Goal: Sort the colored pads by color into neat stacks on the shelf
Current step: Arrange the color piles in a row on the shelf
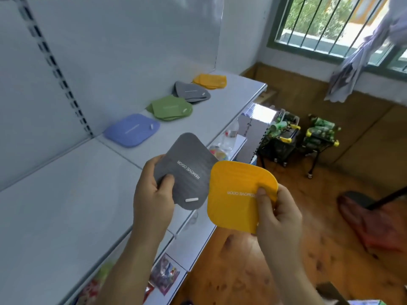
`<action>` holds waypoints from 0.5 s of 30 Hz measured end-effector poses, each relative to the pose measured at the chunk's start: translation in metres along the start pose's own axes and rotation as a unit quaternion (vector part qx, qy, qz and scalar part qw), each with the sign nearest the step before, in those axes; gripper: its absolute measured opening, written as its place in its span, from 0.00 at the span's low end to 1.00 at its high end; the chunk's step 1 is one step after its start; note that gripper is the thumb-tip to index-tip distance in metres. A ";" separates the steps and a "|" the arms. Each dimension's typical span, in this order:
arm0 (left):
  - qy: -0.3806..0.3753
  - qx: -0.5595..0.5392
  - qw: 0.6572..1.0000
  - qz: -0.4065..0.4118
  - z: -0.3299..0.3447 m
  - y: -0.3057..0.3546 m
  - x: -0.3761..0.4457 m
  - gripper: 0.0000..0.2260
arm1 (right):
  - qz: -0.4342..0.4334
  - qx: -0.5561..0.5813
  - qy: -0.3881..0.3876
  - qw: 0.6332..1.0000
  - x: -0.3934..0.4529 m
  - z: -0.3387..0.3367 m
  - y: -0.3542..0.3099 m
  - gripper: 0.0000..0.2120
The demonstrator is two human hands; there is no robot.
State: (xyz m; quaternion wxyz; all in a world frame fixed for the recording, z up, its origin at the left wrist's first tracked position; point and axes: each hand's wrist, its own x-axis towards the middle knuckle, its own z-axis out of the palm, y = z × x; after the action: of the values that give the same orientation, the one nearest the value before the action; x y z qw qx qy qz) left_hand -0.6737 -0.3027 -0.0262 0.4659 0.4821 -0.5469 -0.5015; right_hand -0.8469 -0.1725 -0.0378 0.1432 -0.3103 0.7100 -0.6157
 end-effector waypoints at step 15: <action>0.151 -0.048 0.987 -0.041 0.149 -0.009 0.156 0.20 | 0.025 0.077 -0.107 0.991 0.259 0.024 0.046 0.08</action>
State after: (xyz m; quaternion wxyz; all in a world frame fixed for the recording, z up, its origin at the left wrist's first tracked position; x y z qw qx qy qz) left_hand -0.8371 -0.4433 -0.0404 0.5445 0.5515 -0.4252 -0.4675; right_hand -1.0437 -0.3486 -0.0401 0.2569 -0.3448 0.6483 -0.6284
